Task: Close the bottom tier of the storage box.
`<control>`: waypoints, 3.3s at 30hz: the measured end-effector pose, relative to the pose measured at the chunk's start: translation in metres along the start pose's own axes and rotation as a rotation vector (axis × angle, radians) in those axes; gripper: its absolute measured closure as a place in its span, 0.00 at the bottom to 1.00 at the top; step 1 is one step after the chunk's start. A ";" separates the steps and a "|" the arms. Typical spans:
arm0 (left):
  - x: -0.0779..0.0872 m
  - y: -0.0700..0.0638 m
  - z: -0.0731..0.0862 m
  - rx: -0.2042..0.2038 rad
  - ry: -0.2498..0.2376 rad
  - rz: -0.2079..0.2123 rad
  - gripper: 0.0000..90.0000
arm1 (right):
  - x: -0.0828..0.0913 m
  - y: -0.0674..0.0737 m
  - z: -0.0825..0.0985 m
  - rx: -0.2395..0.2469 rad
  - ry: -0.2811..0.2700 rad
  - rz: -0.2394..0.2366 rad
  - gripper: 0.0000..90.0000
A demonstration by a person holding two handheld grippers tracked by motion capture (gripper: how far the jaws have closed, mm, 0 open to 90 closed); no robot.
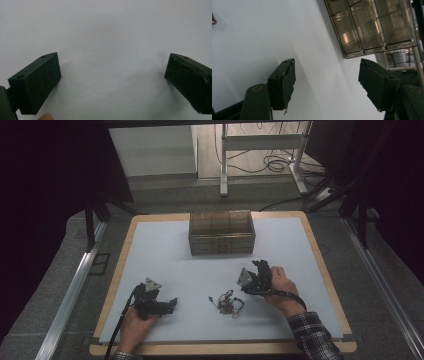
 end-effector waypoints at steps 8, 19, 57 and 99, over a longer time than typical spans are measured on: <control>0.000 0.000 0.000 0.001 0.000 0.000 0.01 | -0.005 0.002 -0.004 0.036 0.001 0.019 0.34; 0.000 0.000 0.000 0.001 0.000 0.000 0.01 | -0.009 0.009 -0.013 0.104 -0.014 0.044 0.38; 0.000 0.000 0.000 0.001 0.000 0.000 0.01 | -0.037 0.021 -0.034 0.269 0.005 0.133 0.49; 0.000 0.000 0.000 0.001 -0.001 0.000 0.01 | -0.065 0.026 -0.051 0.366 -0.020 0.222 0.56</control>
Point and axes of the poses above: each handheld gripper's, and its own axes: x roughly backward along the jaws, z roughly out of its underside, y roughly to its left, the point moved 7 cm from there along -x, roughly forward along the jaws, and after that the axes turned 15 degrees about -x, right-handed, at the moved point
